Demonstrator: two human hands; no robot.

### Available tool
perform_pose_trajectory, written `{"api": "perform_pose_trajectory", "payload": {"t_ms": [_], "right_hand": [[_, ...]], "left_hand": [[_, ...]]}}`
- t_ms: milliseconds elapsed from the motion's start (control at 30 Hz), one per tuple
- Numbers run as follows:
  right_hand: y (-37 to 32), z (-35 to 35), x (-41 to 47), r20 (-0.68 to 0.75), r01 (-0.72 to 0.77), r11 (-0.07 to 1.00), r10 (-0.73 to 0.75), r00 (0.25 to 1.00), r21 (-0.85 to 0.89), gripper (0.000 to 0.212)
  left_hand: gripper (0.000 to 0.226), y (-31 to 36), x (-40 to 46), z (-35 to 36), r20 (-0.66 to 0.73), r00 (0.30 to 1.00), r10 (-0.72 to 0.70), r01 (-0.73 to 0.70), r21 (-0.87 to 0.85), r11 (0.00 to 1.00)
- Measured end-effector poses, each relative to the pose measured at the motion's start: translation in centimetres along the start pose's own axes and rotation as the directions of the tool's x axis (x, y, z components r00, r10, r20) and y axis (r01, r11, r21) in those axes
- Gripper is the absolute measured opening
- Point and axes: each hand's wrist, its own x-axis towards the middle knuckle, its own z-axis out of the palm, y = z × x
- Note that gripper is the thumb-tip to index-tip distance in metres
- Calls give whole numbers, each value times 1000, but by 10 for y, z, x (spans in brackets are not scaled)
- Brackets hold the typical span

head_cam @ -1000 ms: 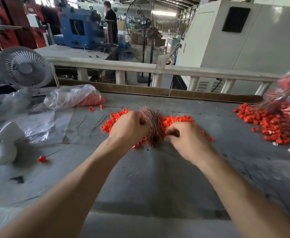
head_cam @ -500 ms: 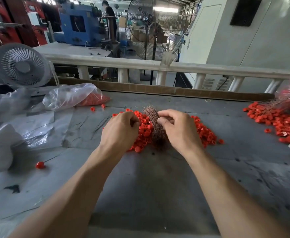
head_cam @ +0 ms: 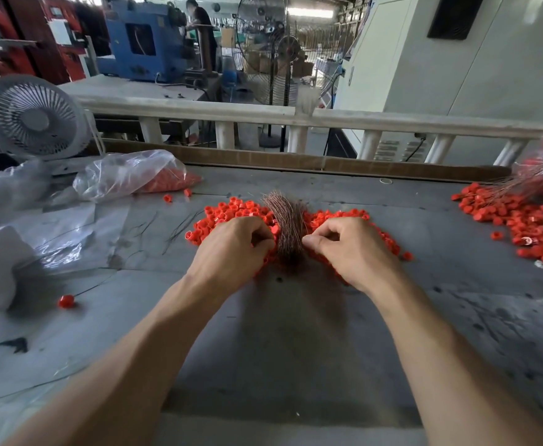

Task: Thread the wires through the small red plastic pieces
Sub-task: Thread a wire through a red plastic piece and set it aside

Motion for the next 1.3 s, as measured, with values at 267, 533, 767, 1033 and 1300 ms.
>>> {"api": "perform_pose_trajectory", "payload": {"t_ms": [267, 533, 767, 1033, 1300], "right_hand": [[-6, 7, -3, 42, 17, 1000, -17, 999, -12, 11], [-9, 9, -4, -93, 101, 992, -94, 991, 72, 2], [-18, 12, -9, -53, 253, 962, -248, 967, 104, 16], [-22, 19, -10, -91, 302, 948, -294, 951, 96, 7], [-25, 16, -12, -105, 324, 936, -312, 944, 139, 6]], "left_hand": [[14, 12, -3, 4, 19, 998, 62, -62, -15, 998], [19, 12, -3, 2, -103, 993, 58, -56, 28, 998], [18, 18, -6, -4, -144, 982, 122, -117, 43, 992], [15, 17, -7, -4, -133, 983, 129, -139, -65, 988], [14, 21, -8, -5, -237, 948, 213, -232, -53, 971]]}}
